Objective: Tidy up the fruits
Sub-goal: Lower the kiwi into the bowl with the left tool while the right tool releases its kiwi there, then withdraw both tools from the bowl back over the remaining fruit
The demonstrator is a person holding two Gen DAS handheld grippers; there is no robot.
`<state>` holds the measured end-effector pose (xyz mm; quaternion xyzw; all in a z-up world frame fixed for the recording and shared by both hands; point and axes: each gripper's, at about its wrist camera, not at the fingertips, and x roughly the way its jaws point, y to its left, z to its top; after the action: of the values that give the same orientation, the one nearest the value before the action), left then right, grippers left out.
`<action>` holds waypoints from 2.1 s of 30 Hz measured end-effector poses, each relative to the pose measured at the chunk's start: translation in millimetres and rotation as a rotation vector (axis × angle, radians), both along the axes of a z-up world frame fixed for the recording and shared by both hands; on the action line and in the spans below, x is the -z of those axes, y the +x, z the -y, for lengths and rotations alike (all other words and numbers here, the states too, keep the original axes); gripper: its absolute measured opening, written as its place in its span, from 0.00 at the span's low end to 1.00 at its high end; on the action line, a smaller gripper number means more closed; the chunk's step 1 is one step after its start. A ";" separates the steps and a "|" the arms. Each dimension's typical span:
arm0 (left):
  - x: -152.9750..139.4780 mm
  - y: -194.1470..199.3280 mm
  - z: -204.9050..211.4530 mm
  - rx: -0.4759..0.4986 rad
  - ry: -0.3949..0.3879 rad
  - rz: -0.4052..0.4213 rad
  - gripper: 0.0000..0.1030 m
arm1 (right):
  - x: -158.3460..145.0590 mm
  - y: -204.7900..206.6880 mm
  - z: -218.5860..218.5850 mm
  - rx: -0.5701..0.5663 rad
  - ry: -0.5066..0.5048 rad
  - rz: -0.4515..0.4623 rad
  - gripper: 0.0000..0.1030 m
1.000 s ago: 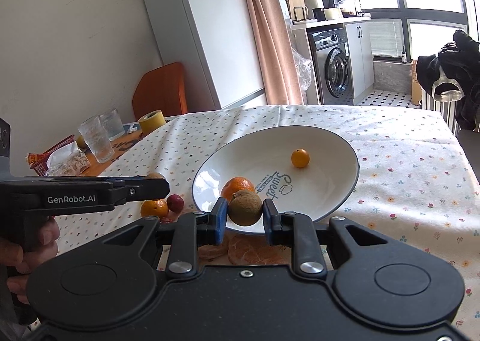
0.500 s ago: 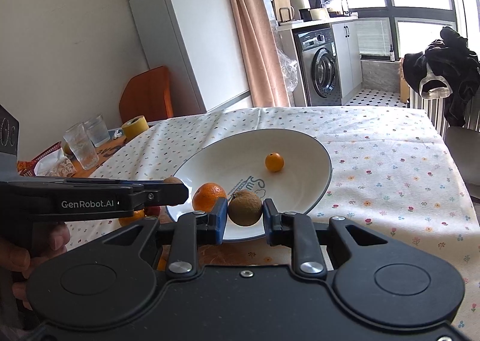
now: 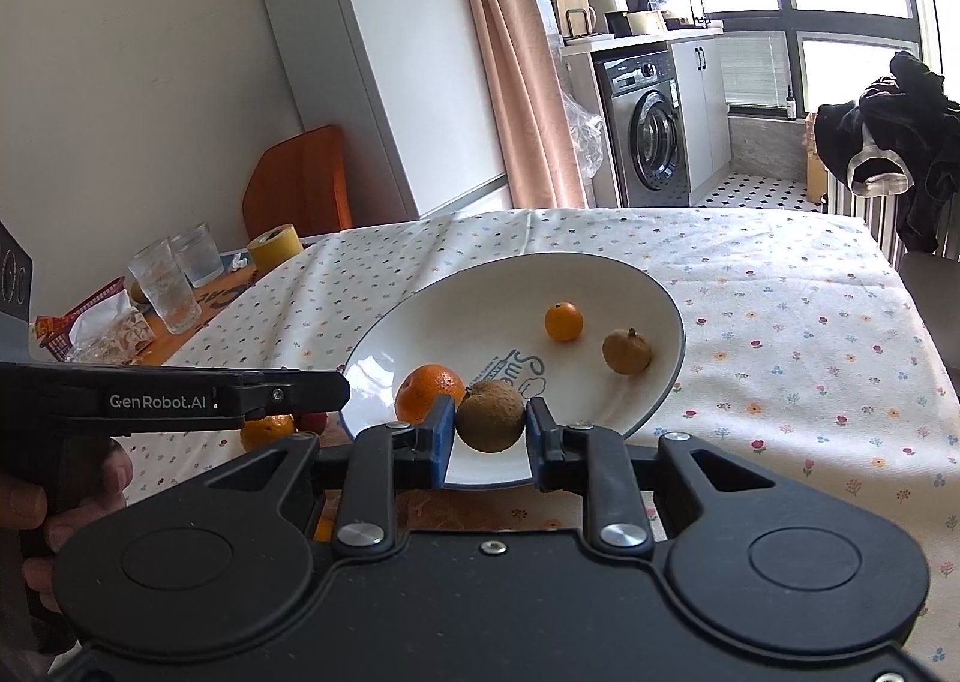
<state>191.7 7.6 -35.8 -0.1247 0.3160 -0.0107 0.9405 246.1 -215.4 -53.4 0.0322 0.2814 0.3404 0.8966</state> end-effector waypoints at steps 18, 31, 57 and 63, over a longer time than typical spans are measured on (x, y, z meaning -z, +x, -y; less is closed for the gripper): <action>-1.8 -34.0 -28.0 -0.103 -0.016 0.014 0.79 | -9.8 -11.4 -12.8 0.016 0.005 0.020 0.53; -2.4 -54.5 -37.5 -0.136 0.020 0.036 0.89 | -20.8 -32.5 -15.8 0.063 -0.014 0.062 0.97; 0.1 -83.0 -38.5 -0.098 0.028 0.010 0.92 | -15.1 -57.3 -14.0 0.042 -0.050 0.025 1.00; 5.9 -81.1 -33.6 -0.059 0.034 -0.020 0.92 | -9.9 -57.2 -10.9 0.042 -0.050 0.009 1.00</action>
<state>110.7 41.1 -41.6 -0.1179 0.3219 0.0236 0.9391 188.9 -204.5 -43.5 0.0140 0.2850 0.3147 0.9053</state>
